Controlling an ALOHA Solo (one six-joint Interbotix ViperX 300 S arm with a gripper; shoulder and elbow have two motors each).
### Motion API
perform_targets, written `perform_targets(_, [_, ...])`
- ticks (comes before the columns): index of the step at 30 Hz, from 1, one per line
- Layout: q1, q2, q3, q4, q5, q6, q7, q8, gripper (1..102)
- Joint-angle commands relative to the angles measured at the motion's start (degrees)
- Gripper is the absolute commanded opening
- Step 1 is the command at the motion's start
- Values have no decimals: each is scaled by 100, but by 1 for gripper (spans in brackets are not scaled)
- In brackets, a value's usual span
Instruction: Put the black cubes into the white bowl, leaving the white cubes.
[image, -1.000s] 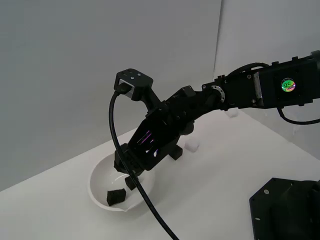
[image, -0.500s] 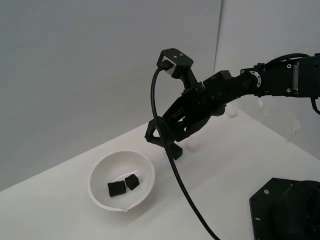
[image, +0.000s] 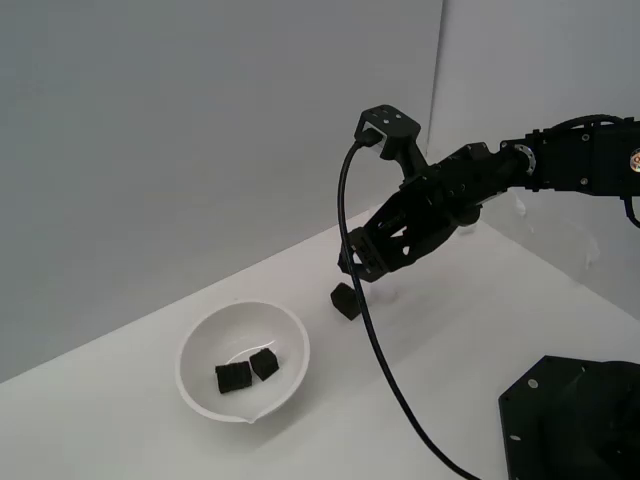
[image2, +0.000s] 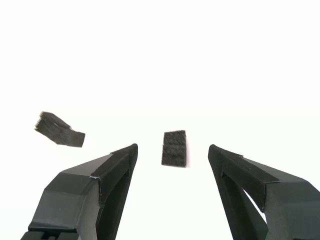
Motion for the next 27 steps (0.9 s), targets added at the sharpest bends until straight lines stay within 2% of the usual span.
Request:
perform_targets(1, [-26,-53,-18,-18,-35,-9,62,53,81])
perform_targets(10, [-26,-606,-580,-44,-62,26,53,105,82])
perform_targets(18, [-26,-905,-870,-132,-149,26,35,246,87])
perform_targets(27, [-264,-1266,-1239,-413,-439,26,44,299,90])
